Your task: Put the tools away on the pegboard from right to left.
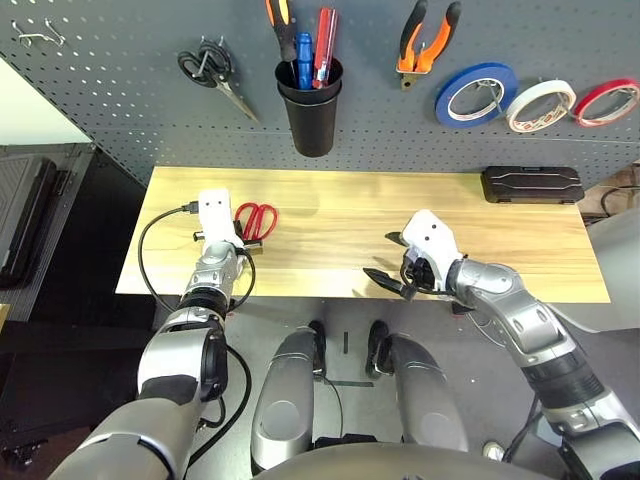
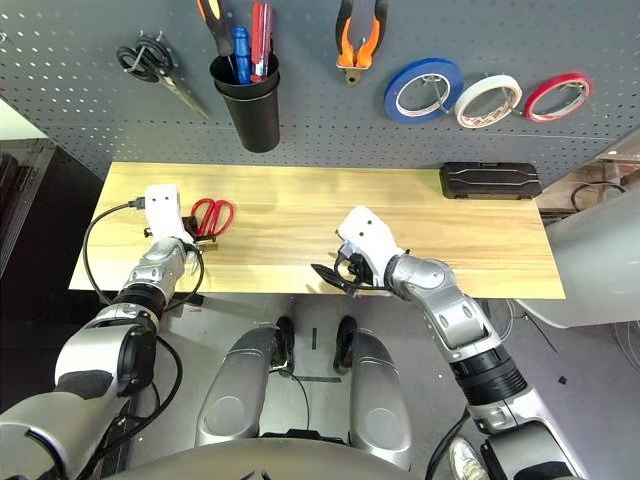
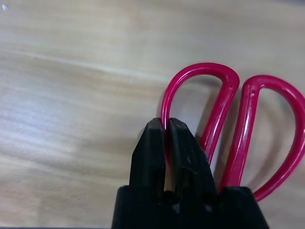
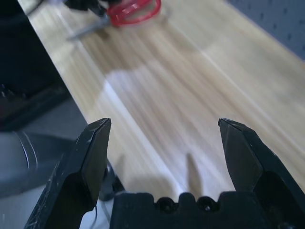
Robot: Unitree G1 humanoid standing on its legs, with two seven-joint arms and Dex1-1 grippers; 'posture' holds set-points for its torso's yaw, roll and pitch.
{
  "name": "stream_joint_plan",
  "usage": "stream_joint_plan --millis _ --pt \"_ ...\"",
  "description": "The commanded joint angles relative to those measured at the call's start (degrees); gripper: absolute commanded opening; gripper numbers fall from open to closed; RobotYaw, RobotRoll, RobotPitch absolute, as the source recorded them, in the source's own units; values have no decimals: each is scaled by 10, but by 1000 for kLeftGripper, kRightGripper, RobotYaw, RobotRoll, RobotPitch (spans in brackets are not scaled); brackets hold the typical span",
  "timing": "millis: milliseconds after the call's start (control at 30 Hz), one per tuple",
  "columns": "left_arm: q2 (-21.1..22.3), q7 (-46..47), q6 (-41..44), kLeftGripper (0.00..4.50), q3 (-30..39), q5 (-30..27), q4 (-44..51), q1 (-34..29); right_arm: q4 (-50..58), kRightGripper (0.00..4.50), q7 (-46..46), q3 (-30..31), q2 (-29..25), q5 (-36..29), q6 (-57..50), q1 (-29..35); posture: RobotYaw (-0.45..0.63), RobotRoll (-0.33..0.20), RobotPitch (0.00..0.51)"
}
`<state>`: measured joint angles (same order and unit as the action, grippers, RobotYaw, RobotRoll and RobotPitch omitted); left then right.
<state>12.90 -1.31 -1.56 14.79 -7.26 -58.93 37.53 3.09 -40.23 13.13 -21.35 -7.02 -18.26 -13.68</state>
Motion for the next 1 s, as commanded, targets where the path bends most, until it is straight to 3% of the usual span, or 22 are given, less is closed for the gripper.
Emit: stream_joint_plan --millis 33,267,567,1000 --pt "-16 10 9 16 14 -23 63 -34 -12 4500 -21 -8 -2 -16 17 5 146 0 286" --pt "-48 29 43 16 29 -55 219 -90 -17 4500 -54 -19 -11 -40 41 -3 175 0 275" --pt "-78 15 42 16 26 -88 401 -155 -46 4500 -70 -52 17 -74 123 -28 231 0 253" --pt "-90 19 69 16 27 -120 607 -234 -25 4500 -109 -104 29 -152 178 -42 315 0 234"
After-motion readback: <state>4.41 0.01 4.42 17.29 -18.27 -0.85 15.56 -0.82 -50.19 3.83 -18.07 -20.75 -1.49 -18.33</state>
